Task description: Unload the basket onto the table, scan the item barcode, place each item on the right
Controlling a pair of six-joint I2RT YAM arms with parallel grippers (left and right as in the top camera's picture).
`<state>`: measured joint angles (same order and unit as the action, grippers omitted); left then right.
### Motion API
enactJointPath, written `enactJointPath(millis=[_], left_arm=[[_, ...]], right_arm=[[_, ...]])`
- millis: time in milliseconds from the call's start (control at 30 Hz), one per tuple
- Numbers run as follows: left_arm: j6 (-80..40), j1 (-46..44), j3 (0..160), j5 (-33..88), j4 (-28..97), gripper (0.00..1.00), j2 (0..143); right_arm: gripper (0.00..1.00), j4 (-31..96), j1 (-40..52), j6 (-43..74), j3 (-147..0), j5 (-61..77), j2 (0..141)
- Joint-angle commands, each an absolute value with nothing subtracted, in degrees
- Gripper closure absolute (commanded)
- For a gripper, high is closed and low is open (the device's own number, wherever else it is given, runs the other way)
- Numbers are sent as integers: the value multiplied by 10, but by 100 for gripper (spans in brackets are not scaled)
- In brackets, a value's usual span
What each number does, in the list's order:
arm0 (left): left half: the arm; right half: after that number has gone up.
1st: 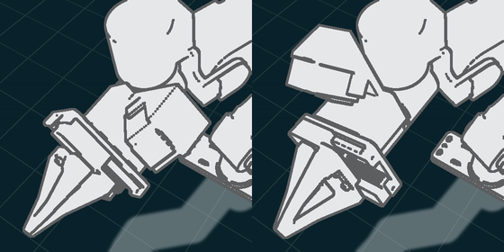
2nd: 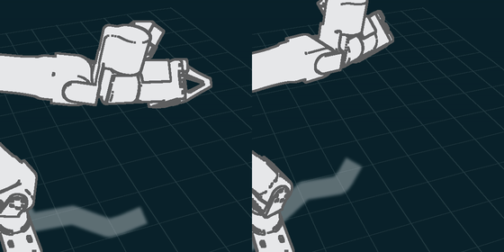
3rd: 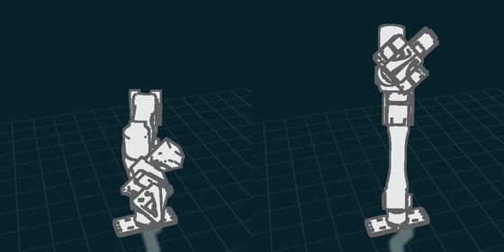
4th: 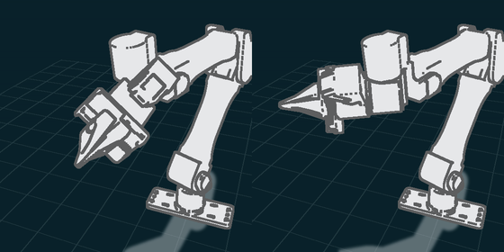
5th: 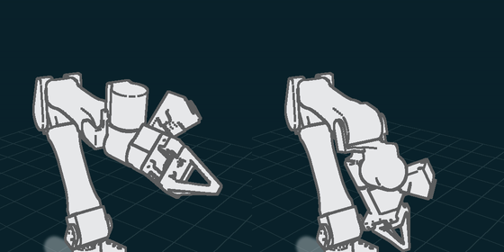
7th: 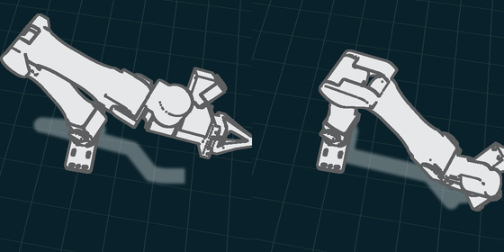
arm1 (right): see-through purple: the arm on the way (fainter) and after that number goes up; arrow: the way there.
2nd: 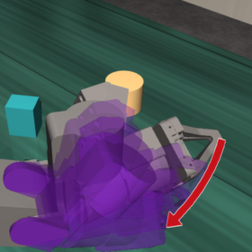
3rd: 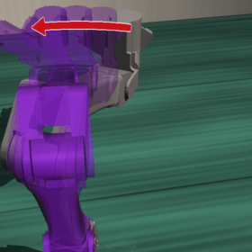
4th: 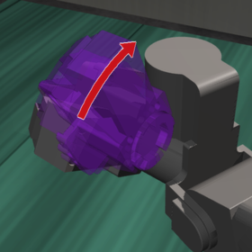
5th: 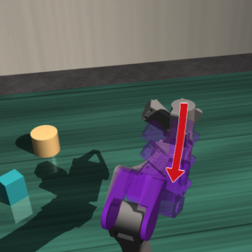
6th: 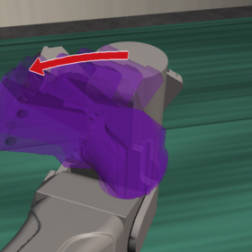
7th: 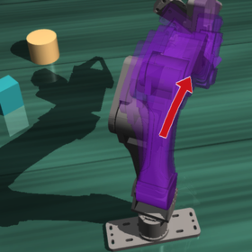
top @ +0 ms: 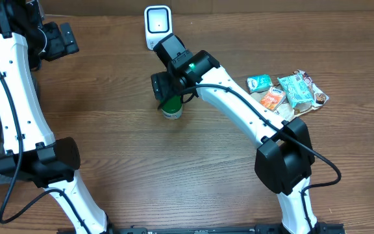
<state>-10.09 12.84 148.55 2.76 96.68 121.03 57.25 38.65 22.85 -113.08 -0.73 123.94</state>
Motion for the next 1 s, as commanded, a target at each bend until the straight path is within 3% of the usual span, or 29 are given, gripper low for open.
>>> enactJointPath(millis=[0,400,500,600,733,833,900,967], left_arm=[[-90,126,1493,24,968,0,1207],[-90,126,1493,24,968,0,1207],[-90,126,1493,24,968,1,1207],[-90,126,1493,24,968,1,1207],[-90,126,1493,24,968,1,1207],[-90,126,1493,24,968,0,1207],[-90,126,1493,24,968,0,1207],[-90,126,1493,24,968,0,1207]], right_arm=[[21,575,388,336,-1122,-35,1257],[33,594,389,342,-1119,-17,1299],[41,615,389,336,-1127,-16,1299],[56,642,389,299,-1144,-14,1298],[59,678,389,236,-1174,-14,1292],[55,706,389,163,-1202,-14,1290],[36,726,389,156,-1211,-14,1290],[24,745,388,156,-1213,2,1290]])
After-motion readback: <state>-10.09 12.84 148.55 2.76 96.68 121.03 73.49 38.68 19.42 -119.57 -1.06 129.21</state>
